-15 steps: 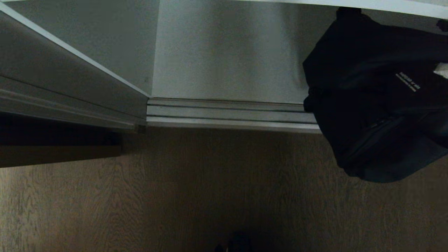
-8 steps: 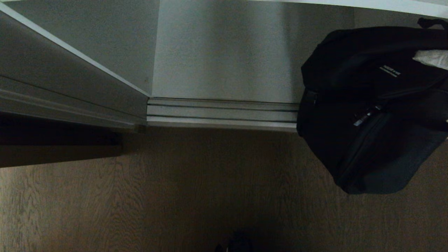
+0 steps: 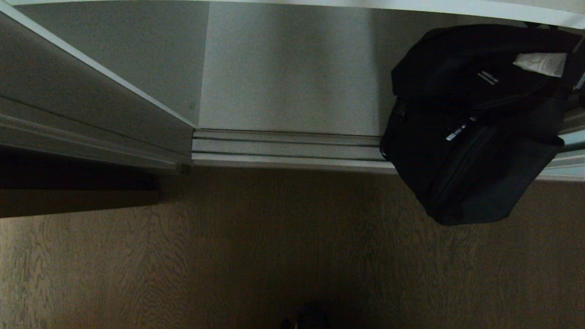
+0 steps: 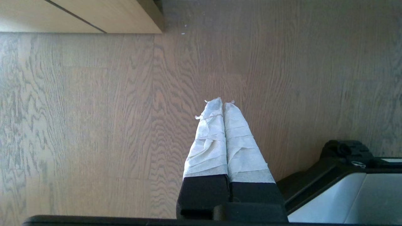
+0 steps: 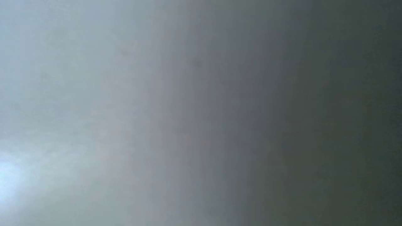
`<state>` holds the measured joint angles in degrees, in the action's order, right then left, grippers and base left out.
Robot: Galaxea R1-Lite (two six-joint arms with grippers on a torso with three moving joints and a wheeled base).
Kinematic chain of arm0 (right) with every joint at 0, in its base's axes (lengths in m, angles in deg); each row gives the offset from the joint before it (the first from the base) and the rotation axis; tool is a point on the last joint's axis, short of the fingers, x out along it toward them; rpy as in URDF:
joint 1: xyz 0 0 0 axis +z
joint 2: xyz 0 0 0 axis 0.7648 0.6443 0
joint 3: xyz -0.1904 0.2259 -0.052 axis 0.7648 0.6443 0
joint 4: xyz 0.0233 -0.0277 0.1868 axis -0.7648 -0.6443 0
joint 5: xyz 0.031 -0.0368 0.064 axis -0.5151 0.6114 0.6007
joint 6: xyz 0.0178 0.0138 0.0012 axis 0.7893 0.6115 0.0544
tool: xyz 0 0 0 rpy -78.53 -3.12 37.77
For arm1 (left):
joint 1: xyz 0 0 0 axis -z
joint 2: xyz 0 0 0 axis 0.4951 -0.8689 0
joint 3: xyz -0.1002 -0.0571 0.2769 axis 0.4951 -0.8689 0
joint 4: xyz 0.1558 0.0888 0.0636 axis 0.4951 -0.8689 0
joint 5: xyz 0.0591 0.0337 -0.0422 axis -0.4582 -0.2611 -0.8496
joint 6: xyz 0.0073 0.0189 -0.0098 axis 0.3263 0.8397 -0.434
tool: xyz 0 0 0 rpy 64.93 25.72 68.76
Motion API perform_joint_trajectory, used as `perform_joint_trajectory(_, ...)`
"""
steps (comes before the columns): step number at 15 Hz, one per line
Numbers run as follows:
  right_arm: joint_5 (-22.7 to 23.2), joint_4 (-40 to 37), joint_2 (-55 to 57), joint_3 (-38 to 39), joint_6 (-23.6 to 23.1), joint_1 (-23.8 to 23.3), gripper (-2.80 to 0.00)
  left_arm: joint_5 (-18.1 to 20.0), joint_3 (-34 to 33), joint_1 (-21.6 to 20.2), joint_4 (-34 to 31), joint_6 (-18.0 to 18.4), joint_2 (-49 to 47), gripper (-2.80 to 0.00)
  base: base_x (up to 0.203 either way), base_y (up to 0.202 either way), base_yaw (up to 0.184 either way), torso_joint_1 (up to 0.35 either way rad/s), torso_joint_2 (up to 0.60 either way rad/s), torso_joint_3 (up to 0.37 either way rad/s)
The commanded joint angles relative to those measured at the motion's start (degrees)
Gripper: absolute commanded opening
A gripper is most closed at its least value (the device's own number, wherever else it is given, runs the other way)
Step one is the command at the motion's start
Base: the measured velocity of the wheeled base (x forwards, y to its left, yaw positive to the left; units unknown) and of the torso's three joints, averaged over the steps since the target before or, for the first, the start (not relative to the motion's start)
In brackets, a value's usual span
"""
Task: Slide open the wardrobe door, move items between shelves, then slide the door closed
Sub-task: Place the bag on the lower shelf
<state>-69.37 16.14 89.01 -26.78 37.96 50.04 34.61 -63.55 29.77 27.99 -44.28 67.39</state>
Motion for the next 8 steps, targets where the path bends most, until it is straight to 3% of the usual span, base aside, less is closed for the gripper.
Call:
perform_joint_trajectory(1, -0.06, 2.42, 2.9, 0.84, 0.38, -0.85, -2.8, 0.0, 0.0, -0.01, 0.0, 0.0, -0.01, -2.8, 0.0, 0.0, 0.0, 0.0, 0.0, 0.0)
perform_joint_trajectory(8, 2.66, 2.36, -8.94, 12.18, -0.49, -0.73, -2.8, 0.0, 0.0, -0.01, 0.0, 0.0, 0.0, -2.8, 0.0, 0.0, 0.0, 0.0, 0.0, 0.0)
